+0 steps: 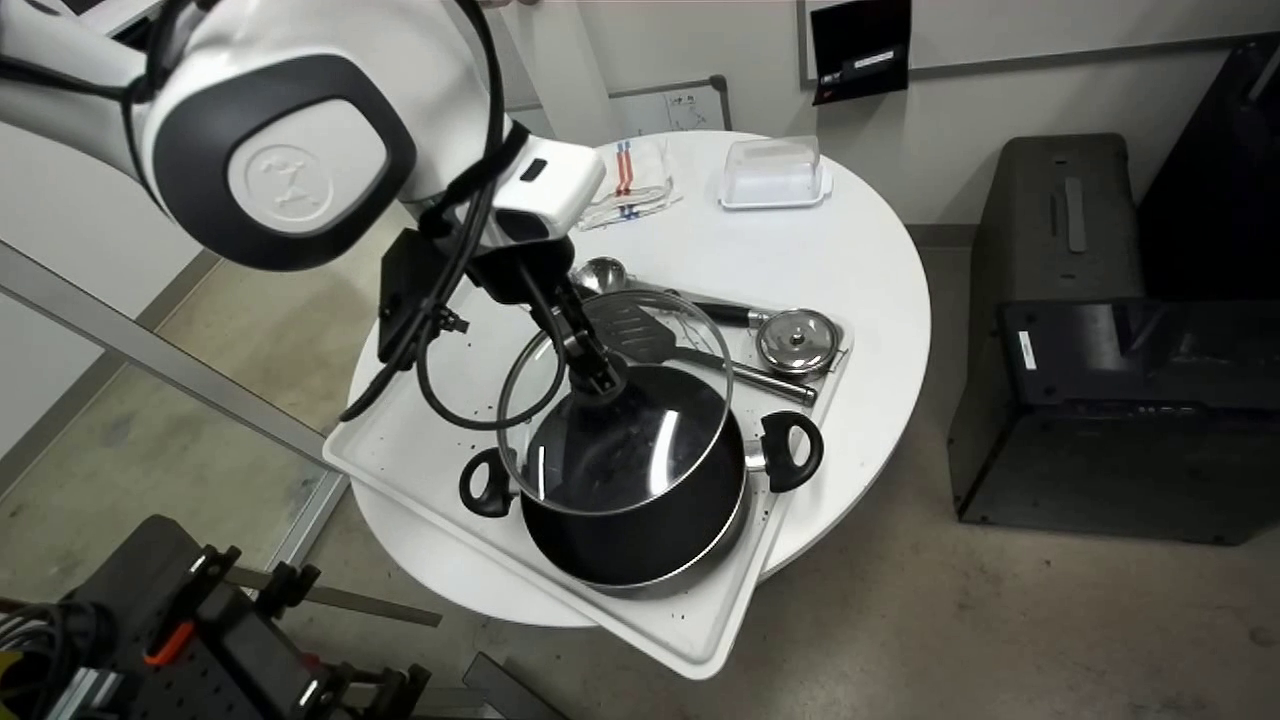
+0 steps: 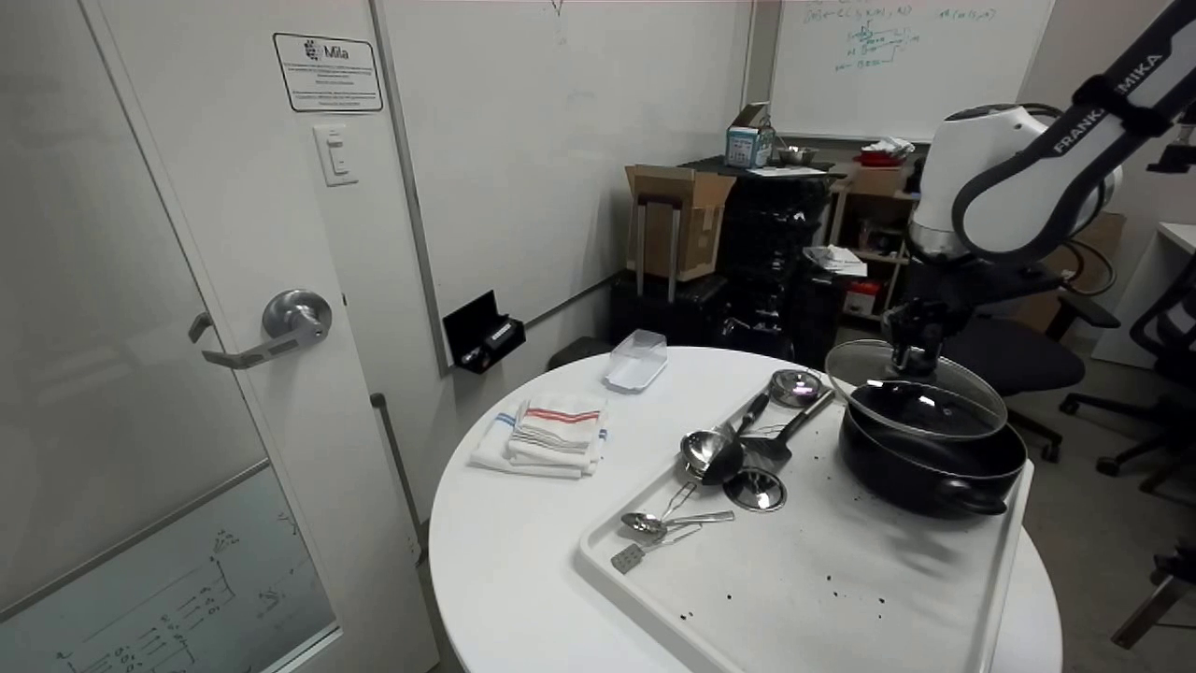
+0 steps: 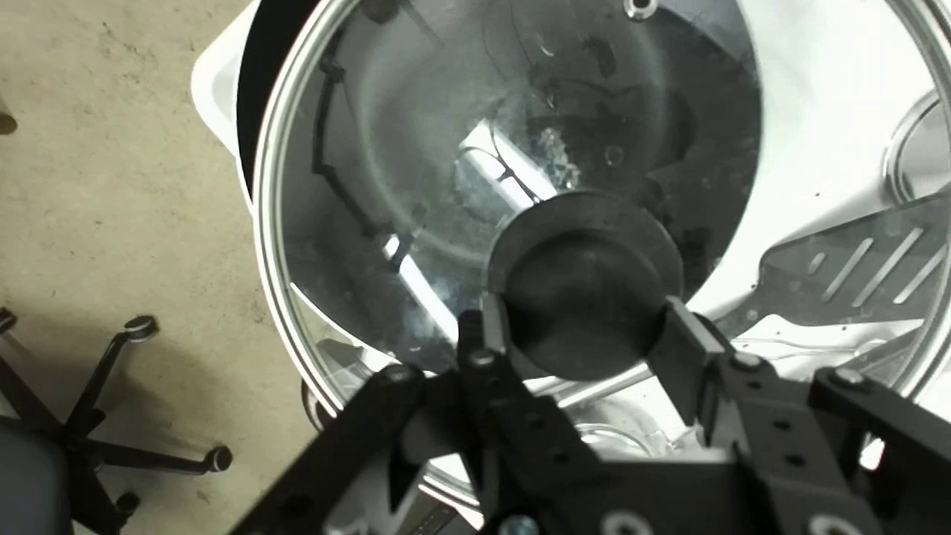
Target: Pick up the lid from the pot and put it on the table
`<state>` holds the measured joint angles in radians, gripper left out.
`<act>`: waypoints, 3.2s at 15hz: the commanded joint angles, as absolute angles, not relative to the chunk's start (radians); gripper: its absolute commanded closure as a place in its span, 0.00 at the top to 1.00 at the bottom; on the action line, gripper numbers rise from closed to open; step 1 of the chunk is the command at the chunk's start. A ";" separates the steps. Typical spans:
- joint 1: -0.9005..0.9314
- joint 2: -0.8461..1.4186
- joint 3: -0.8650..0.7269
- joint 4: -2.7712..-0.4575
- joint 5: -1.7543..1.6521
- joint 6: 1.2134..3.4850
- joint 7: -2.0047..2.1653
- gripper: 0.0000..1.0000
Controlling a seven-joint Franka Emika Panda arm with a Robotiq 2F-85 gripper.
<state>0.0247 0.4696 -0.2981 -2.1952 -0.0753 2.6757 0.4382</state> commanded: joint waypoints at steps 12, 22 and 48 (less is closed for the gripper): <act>0.359 0.376 -0.324 -2.323 -0.505 2.690 0.673 0.24; 0.426 0.411 -0.184 -2.331 -0.697 2.701 0.763 0.24; 0.408 0.787 -0.223 -2.221 -0.886 3.060 0.662 0.24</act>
